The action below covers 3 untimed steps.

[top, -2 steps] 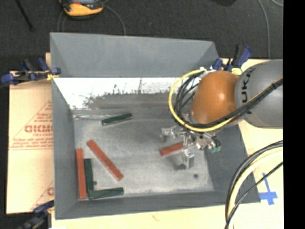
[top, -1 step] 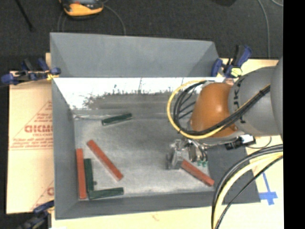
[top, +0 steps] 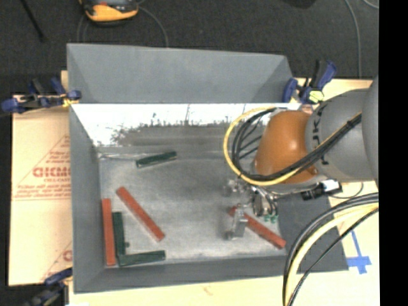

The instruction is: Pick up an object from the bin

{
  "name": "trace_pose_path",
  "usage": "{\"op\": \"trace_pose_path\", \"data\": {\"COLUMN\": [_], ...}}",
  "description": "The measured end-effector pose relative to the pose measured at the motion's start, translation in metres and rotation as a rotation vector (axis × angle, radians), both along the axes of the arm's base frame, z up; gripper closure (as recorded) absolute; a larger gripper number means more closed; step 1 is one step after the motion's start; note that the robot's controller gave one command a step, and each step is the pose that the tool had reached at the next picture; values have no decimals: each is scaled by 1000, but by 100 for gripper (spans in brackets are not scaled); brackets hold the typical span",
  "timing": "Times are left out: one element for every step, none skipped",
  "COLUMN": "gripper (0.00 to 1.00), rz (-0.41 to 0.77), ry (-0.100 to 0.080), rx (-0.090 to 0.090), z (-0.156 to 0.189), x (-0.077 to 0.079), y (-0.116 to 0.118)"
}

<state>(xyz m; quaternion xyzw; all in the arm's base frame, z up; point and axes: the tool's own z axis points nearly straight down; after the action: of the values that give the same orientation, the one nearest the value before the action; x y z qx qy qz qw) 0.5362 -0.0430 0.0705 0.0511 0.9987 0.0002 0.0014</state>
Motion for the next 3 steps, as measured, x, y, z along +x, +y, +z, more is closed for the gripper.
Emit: {"op": "trace_pose_path", "data": {"gripper": [0,100,100], "rz": [0,-39,-38], "ry": [0,0,0], "rx": [0,-1,-1], "z": [0,0,0], "x": [0,-20,-20], "y": [0,-69,-69]}}
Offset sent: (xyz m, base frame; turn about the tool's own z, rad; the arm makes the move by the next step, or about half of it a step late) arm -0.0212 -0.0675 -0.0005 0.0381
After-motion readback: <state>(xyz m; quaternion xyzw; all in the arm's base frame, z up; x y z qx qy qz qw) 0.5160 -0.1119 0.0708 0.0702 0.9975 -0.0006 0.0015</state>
